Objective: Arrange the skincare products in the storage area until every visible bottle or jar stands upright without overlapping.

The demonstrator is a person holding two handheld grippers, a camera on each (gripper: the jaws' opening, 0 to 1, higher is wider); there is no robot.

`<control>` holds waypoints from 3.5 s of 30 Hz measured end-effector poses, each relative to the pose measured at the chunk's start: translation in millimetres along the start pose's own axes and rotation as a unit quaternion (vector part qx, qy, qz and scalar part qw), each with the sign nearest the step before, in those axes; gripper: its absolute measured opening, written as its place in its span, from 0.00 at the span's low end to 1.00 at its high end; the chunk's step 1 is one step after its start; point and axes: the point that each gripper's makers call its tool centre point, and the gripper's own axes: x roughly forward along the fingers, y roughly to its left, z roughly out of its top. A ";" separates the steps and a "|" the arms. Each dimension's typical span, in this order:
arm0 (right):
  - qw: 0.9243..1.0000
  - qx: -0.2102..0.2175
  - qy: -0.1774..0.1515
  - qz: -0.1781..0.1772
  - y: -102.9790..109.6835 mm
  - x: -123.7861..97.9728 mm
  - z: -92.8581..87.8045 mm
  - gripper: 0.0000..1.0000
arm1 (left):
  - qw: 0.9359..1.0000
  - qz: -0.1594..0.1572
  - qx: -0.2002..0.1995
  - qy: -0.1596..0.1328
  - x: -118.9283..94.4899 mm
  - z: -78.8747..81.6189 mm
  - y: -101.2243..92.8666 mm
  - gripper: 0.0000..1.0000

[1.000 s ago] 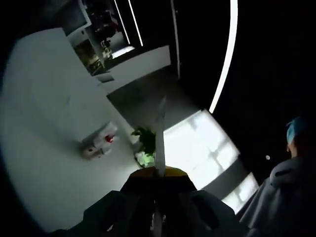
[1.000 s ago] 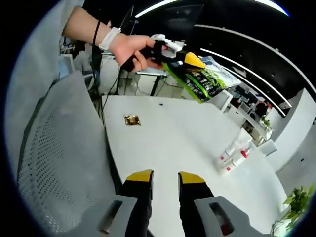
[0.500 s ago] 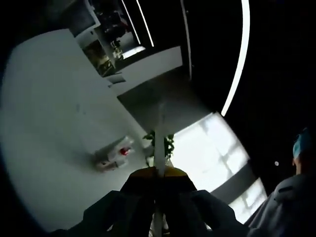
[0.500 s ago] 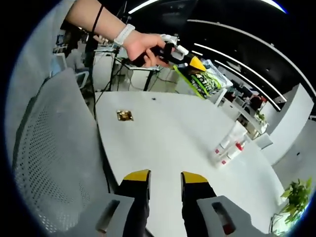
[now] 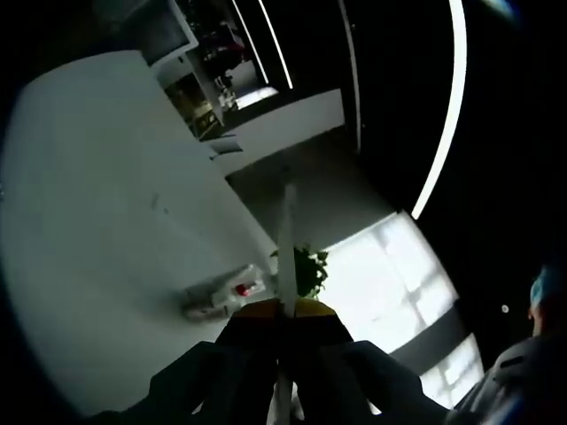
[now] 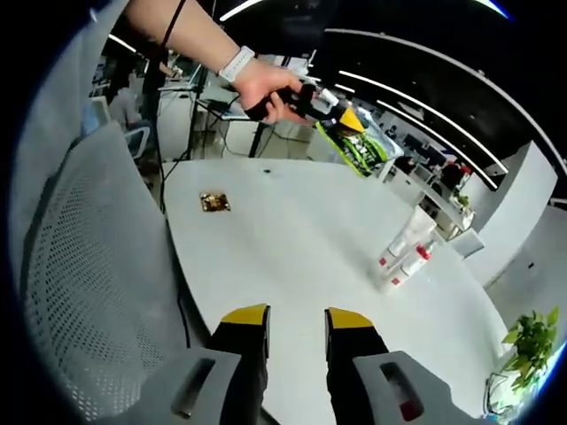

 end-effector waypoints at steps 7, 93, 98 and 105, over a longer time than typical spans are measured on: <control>1.000 -0.003 0.001 -0.009 -2.2 -0.5 -0.5 0.18 | 1.000 0.006 -0.015 -0.008 11.0 9.4 12.7 0.00; 0.998 -0.029 0.055 -0.027 -5.8 3.6 -25.9 0.03 | 0.991 0.109 -0.051 0.055 104.1 -29.3 138.5 0.00; 0.998 -0.030 0.058 -0.025 -5.1 4.2 -26.9 0.03 | 0.991 0.106 -0.056 0.054 108.9 -30.1 140.1 0.00; 0.997 -0.029 0.061 -0.024 -5.1 4.7 -28.5 0.02 | 0.990 0.113 -0.058 0.055 111.2 -30.0 150.2 0.00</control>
